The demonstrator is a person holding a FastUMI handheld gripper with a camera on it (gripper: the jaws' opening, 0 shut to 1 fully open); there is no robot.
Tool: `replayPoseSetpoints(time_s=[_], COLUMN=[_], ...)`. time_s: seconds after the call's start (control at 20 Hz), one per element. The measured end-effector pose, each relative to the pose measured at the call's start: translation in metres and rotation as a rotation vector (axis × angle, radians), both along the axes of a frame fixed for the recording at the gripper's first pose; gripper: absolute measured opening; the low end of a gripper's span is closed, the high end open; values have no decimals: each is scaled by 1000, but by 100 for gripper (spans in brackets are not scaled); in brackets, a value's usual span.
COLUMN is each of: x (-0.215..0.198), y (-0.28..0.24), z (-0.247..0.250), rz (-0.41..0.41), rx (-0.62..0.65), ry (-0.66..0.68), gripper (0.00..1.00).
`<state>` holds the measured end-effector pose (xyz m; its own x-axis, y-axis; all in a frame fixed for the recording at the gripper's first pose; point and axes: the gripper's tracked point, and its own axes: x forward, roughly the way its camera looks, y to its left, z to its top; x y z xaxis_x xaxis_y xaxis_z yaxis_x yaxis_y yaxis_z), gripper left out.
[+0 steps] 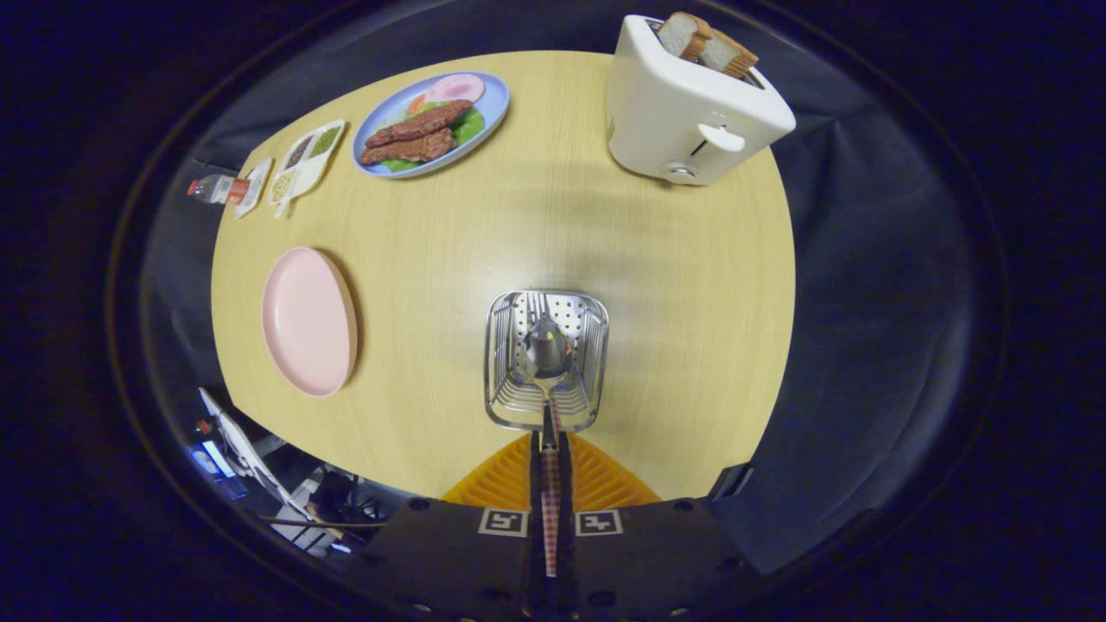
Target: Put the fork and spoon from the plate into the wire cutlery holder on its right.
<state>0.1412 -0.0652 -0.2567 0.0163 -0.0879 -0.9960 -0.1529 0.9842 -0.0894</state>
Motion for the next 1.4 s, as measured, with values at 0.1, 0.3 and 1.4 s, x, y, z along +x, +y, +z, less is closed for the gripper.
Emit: replayPoseSetpoints(time_s=[0.1, 0.3, 1.4], x=[5, 13, -11], y=[3, 3, 81], z=[-2, -8, 42], rz=[16, 16, 25], rx=[-22, -72, 39], ry=[15, 50, -353], gripper=[5, 5, 60])
